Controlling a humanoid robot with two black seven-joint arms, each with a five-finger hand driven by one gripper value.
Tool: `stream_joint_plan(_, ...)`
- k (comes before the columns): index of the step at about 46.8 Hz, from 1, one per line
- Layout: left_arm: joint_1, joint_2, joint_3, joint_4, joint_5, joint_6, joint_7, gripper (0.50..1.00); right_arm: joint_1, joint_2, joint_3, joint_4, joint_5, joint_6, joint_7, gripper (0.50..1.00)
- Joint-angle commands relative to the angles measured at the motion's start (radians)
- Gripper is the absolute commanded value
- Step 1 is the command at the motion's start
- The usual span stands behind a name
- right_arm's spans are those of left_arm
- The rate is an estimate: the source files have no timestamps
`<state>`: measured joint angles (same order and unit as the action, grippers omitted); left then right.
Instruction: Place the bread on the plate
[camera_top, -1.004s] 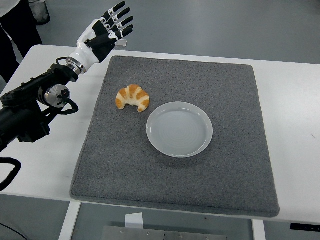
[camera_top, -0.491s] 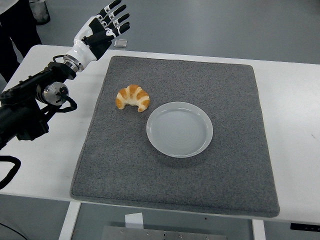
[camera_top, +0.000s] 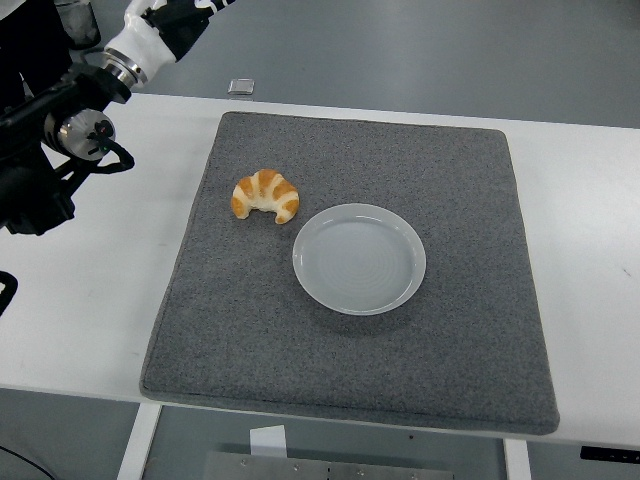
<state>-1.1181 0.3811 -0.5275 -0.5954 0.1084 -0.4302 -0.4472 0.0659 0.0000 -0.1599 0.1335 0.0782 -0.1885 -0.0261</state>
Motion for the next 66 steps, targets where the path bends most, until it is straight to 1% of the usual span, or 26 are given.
stream_joint_plan(1,-0.046,0.031,0.017,-0.006,0.010,-0.001,0.002,0.994,0.000,0.000,-0.001,0.000,0.000,0.001,0.000,0.952)
stream_joint_plan(6,-0.120,0.088,0.115,-0.052,0.011,-0.001,0.008,0.994,0.000,0.000,-0.001,0.000,0.000,0.000,0.000,0.952)
stream_joint_plan(15,-0.275,0.165,0.386,-0.129,0.011,0.002,0.010,0.994,0.000,0.000,-0.001,0.000,0.000,0.001,0.000,0.952)
stream_joint_plan(19,-0.336,0.188,0.506,-0.168,0.013,0.004,0.028,0.994,0.000,0.000,-0.001,0.000,0.000,0.001,0.000,0.952)
stream_joint_plan(26,-0.440,0.228,0.698,-0.273,0.025,0.054,0.097,0.994,0.000,0.000,-0.001,0.000,0.000,0.001,-0.001,0.952)
stream_joint_plan(28,-0.463,0.237,0.750,-0.306,0.039,0.073,0.108,0.994,0.000,0.000,-0.001,0.000,0.000,0.001,0.000,0.954)
stream_joint_plan(31,-0.483,0.245,0.817,-0.352,0.080,0.108,0.110,0.992,0.000,0.000,-0.001,0.000,0.000,0.001,0.000,0.952)
stream_joint_plan(36,-0.474,0.243,0.880,-0.414,0.183,0.183,0.110,0.992,0.000,0.000,-0.001,0.000,0.000,0.001,0.000,0.952)
stream_joint_plan(42,-0.437,0.236,0.937,-0.463,0.257,0.249,0.110,0.992,0.000,0.000,-0.001,0.000,0.000,0.000,0.000,0.952)
stream_joint_plan(49,-0.349,0.229,0.946,-0.454,0.273,0.298,0.110,0.992,0.000,0.000,-0.001,0.000,0.000,0.000,0.000,0.952)
stream_joint_plan(57,-0.253,0.205,0.936,-0.451,0.365,0.401,0.107,0.992,0.000,0.000,-0.001,0.000,0.000,0.000,0.000,0.952)
stream_joint_plan(61,-0.227,0.197,0.925,-0.449,0.370,0.435,0.105,0.992,0.000,0.000,-0.001,0.000,0.000,0.001,0.000,0.952)
stream_joint_plan(66,-0.215,0.188,0.923,-0.449,0.372,0.458,0.099,0.992,0.000,0.000,-0.001,0.000,0.000,0.000,-0.001,0.952)
